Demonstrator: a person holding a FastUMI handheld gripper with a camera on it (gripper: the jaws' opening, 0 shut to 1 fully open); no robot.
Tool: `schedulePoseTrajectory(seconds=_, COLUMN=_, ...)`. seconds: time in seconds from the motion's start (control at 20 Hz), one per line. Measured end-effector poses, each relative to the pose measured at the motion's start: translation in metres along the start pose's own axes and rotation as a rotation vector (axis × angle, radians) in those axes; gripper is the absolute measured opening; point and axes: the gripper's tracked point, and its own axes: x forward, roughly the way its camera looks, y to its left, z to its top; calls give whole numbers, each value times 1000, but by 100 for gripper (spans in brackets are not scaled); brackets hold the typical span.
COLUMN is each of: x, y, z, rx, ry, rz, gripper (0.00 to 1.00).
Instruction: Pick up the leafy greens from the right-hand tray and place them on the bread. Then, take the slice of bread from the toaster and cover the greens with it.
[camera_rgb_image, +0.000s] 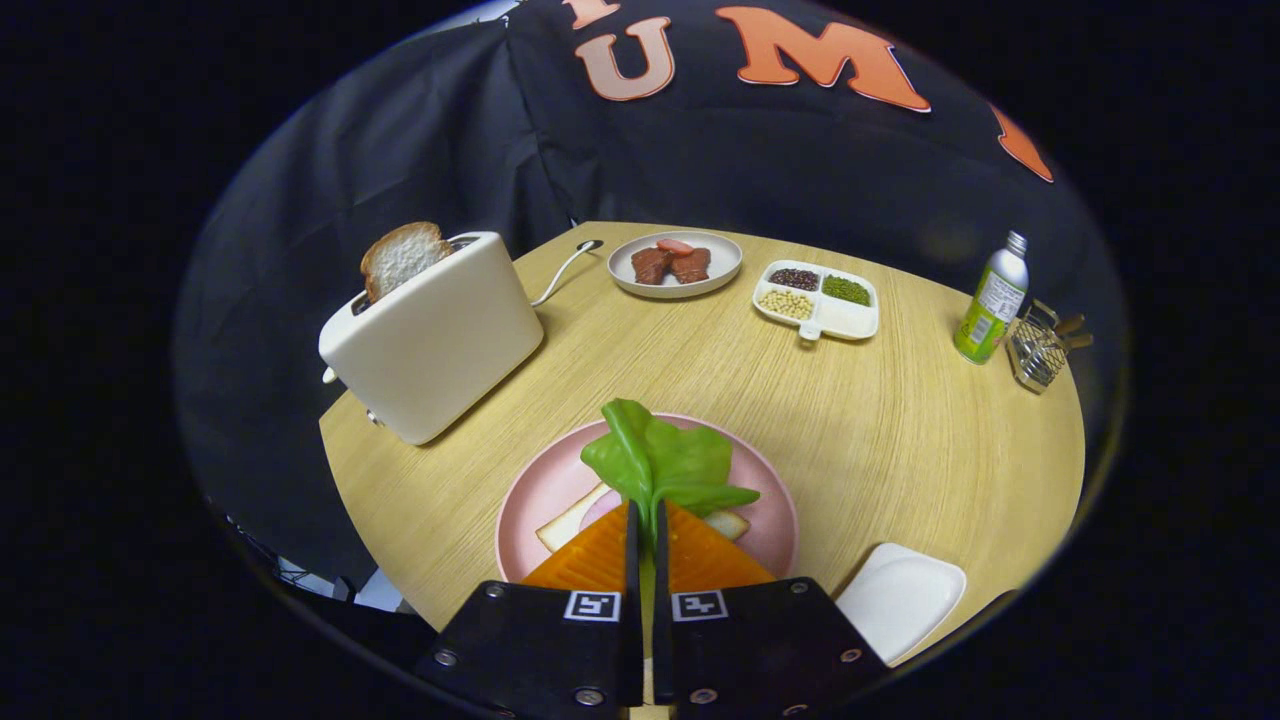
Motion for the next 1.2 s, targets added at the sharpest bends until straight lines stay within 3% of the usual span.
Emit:
schedulePoseTrajectory(seconds=0.15, x=10, y=11, z=-4, rx=-3, ry=31, rz=25, gripper=5)
schedulePoseTrajectory(seconds=0.35, x=28, y=-2, z=-13, rx=-55, ry=78, rz=-45, gripper=8)
schedulePoseTrajectory(seconds=0.45, x=30, y=4, z=-13, rx=-27, ry=89, rz=-21, gripper=12)
schedulePoseTrajectory(seconds=0.8, x=32, y=6, z=-21, rx=-21, ry=140, rz=-8, gripper=47)
schedulePoseTrajectory(seconds=1.0, x=23, y=-1, z=-8, rx=-52, ry=105, rz=-53, gripper=62)
schedulePoseTrajectory(seconds=1.2, x=18, y=9, z=12, rx=-39, ry=78, rz=-42, gripper=72)
